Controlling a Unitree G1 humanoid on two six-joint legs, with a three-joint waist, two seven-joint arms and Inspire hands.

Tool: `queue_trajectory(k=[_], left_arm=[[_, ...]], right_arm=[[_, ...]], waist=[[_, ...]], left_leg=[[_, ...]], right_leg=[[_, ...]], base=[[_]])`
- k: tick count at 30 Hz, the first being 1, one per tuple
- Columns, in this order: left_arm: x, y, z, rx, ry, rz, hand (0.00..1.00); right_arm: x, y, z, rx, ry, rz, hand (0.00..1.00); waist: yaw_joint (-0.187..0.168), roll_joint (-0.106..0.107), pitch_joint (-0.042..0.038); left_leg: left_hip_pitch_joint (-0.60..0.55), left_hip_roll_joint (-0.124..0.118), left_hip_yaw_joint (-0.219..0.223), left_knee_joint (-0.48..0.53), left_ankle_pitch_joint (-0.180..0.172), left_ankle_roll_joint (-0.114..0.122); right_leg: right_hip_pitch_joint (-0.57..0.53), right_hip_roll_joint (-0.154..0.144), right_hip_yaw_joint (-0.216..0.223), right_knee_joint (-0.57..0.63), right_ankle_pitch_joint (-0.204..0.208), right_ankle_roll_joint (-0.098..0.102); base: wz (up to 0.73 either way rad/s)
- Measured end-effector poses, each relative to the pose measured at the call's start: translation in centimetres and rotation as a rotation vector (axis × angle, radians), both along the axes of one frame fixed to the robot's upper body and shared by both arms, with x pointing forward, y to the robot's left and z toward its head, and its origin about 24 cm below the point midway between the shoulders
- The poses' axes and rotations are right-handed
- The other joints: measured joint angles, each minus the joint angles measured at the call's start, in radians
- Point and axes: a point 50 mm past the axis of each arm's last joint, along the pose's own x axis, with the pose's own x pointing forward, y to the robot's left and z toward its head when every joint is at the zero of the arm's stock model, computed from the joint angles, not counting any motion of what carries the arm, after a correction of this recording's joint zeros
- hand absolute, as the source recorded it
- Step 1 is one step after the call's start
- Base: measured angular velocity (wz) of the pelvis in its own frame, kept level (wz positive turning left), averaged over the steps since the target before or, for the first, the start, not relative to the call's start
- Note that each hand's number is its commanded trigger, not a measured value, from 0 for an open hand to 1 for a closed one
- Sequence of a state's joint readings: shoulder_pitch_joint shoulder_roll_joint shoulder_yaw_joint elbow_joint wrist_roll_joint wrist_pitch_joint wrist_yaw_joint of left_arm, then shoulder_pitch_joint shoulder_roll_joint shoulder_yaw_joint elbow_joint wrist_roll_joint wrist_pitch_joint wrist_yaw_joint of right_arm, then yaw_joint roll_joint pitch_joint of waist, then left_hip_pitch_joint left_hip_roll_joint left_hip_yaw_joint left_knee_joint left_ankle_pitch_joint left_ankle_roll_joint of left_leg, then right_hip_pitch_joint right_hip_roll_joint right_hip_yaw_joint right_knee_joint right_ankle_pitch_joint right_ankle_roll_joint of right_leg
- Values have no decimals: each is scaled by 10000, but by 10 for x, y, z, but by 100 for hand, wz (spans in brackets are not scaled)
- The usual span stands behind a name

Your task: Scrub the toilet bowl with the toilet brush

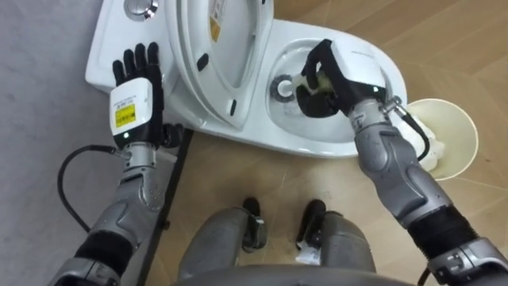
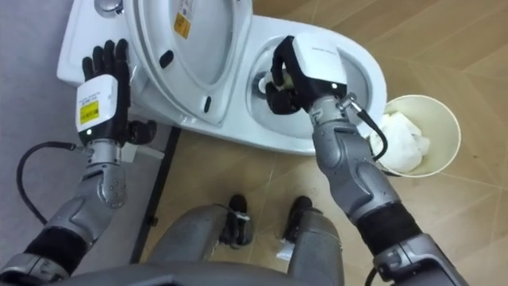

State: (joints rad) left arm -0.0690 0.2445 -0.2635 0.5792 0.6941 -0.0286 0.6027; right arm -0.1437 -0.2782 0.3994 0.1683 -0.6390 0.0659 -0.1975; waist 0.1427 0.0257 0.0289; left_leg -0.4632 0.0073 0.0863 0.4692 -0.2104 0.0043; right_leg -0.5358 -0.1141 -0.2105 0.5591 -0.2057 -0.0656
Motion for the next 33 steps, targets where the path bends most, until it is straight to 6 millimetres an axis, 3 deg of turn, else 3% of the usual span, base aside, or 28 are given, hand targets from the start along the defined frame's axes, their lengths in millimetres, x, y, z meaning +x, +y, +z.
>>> queue_trajectory(k=[5,9,16,19,21,33], left_arm=[[-4,7,-8,38,430,226,0],[-10,8,-13,37,753,261,0],[-34,14,-27,149,1320,554,0],[-42,15,-30,112,1502,640,0],[-46,16,-32,-9,1612,650,0],[-81,24,-20,-4915,898,2168,0]], right_arm=[[1,1,5,868,391,118,100],[0,0,5,899,547,145,100],[-12,-7,8,1294,497,-44,100],[-13,-12,18,1857,123,-137,100],[-17,-15,20,1982,10,-265,100],[-49,-37,31,3018,-1139,-781,100]], waist=[[-78,-275,1],[-119,-312,-9],[-279,-394,-153],[-321,-376,-175],[-328,-391,-251],[-426,-407,-316]], left_leg=[[825,129,61,-302,-8,-44],[1357,155,72,-688,53,-64],[2544,135,90,-1588,211,-79],[2935,155,82,-1809,220,-94],[3184,160,64,-2007,231,-104],[4685,227,172,-2923,231,-106]], right_leg=[[853,240,106,-475,104,39],[1395,329,99,-892,205,73],[2433,438,122,-1492,233,143],[2809,484,99,-1787,232,156],[3039,516,99,-1951,240,173],[4582,764,163,-2976,318,347]], base=[[-8],[-3],[0],[-1],[0],[-2]])
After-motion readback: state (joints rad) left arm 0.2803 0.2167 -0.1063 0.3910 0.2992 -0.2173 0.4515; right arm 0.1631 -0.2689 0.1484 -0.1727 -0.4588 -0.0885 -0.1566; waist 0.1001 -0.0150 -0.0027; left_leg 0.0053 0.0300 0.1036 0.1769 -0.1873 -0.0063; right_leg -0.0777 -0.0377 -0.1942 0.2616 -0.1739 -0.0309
